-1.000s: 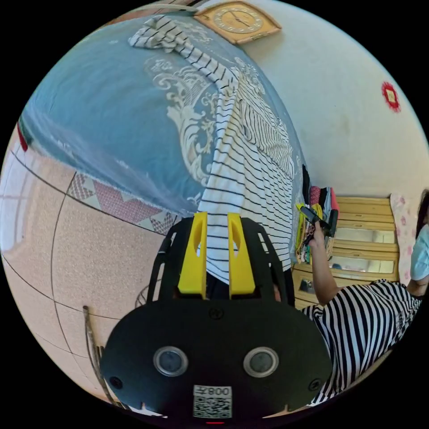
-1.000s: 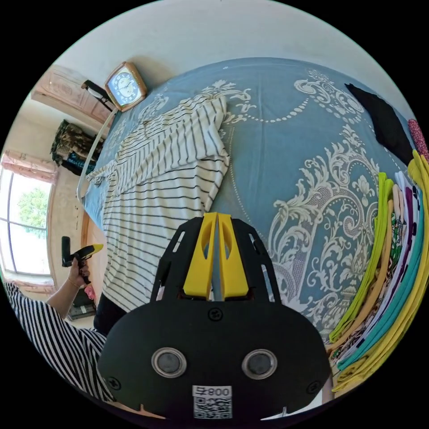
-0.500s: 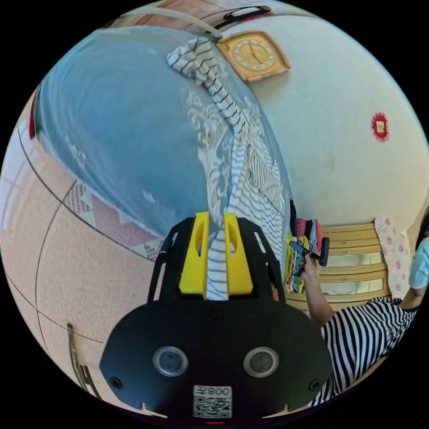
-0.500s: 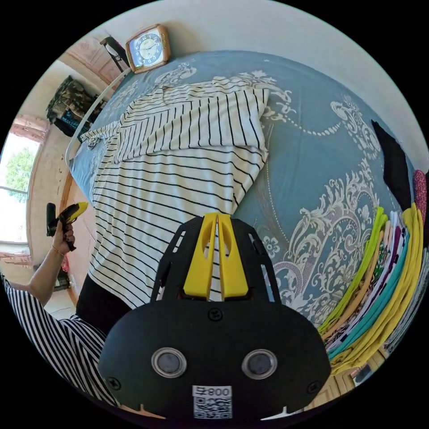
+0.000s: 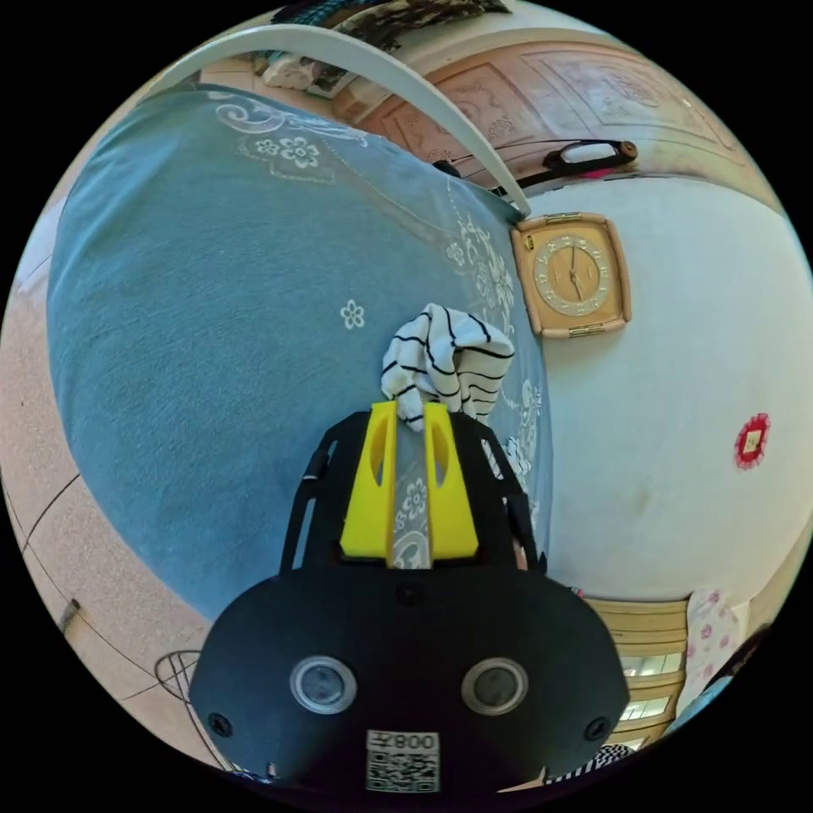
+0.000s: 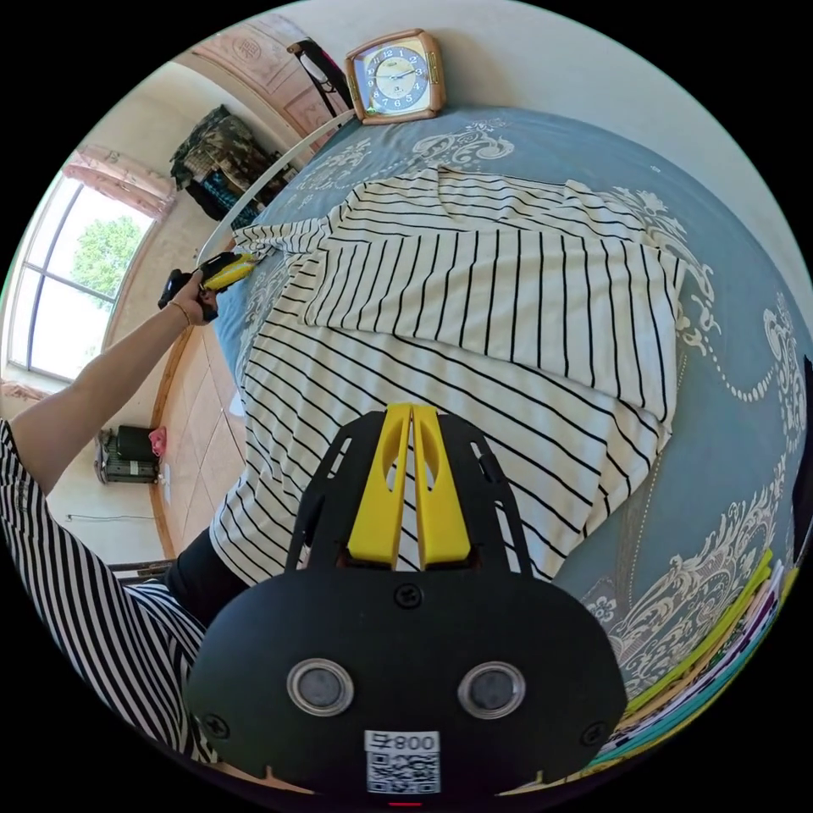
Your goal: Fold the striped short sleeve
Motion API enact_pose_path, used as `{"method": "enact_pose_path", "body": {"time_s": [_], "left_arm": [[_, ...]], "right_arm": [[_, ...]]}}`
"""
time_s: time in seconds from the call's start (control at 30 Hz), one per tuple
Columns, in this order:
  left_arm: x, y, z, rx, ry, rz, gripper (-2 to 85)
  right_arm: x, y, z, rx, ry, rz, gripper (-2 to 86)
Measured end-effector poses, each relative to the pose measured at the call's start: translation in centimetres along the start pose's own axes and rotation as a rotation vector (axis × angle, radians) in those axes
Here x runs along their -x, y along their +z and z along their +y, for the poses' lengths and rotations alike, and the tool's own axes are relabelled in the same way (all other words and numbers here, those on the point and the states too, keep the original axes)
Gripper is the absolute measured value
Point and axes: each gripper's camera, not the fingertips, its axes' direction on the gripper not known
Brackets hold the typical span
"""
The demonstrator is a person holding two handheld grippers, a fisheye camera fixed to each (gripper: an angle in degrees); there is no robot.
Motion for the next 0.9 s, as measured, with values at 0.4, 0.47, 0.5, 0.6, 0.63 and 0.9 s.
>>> {"method": "enact_pose_path", "body": {"time_s": [0.4, 0.47, 0.5, 0.6, 0.63, 0.9], "left_arm": [[-11.4, -10.6, -0.2, -0.184, 0.363, 0.046, 1.6], [-17.8, -11.8, 0.8, -0.136, 0.586, 0.080, 1.6], [-19.4, -11.8, 1.3, -0.117, 0.647, 0.086, 1.6], [-26.7, -9.9, 5.0, 0.066, 0.895, 0.122, 1.5], [-28.8, -8.5, 6.8, 0.145, 0.952, 0.144, 1.5], [-31.0, 1.9, 16.6, 0.447, 0.899, 0.429, 1.5]], "right_arm": [[-3.6, 0.6, -0.7, -0.003, 0.012, -0.057, 0.3], [-4.1, 0.0, -1.0, -0.022, 0.007, -0.065, 0.5], [-4.5, -0.5, -1.2, -0.043, 0.004, -0.077, 0.7], [-5.8, -2.1, -1.6, -0.104, -0.010, -0.161, 1.7], [-6.1, -2.5, -1.7, -0.119, -0.014, -0.180, 2.0], [-12.4, -3.7, -2.7, -0.288, 0.032, -0.659, 7.0]]}}
